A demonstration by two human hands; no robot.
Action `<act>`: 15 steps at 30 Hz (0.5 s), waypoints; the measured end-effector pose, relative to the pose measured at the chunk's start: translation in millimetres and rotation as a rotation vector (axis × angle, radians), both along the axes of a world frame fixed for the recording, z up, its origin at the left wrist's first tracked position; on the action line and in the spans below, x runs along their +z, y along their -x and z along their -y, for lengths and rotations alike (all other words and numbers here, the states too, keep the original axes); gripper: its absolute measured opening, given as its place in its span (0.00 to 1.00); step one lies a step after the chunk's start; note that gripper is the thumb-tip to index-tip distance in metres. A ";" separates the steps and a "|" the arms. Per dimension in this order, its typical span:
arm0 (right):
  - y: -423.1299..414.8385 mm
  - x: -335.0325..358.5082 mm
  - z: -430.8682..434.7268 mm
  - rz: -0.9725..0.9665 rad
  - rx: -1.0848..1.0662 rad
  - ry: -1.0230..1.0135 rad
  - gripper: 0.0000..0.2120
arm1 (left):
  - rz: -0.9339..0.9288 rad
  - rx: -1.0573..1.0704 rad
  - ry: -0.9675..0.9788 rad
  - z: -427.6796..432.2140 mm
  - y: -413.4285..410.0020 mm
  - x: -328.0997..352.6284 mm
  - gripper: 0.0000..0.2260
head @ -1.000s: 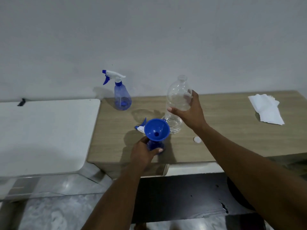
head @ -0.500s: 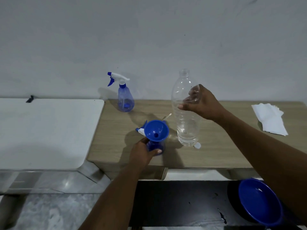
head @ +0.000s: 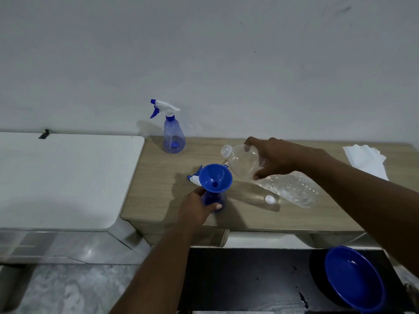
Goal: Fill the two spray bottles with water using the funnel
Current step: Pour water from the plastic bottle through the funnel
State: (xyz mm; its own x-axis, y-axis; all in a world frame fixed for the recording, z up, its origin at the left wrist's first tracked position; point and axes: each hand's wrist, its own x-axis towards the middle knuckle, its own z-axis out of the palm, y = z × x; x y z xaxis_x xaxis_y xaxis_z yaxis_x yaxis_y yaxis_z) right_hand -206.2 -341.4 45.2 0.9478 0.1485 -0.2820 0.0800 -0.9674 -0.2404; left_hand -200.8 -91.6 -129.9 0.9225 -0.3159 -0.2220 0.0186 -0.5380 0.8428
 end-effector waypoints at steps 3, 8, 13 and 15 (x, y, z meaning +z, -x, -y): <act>-0.1 1.4 -3.2 -0.011 0.044 0.124 0.35 | 0.013 0.001 -0.004 0.2 -0.3 -0.1 0.21; 0.3 7.0 -8.4 -0.063 0.078 0.248 0.35 | 0.008 0.005 -0.014 0.3 -0.4 0.1 0.21; 2.7 15.2 -13.0 -0.084 0.083 0.333 0.36 | 0.025 0.001 -0.029 1.0 -0.2 -0.5 0.22; 3.9 16.4 -14.2 -0.093 0.079 0.352 0.36 | 0.025 -0.002 -0.032 0.9 -0.5 -1.2 0.22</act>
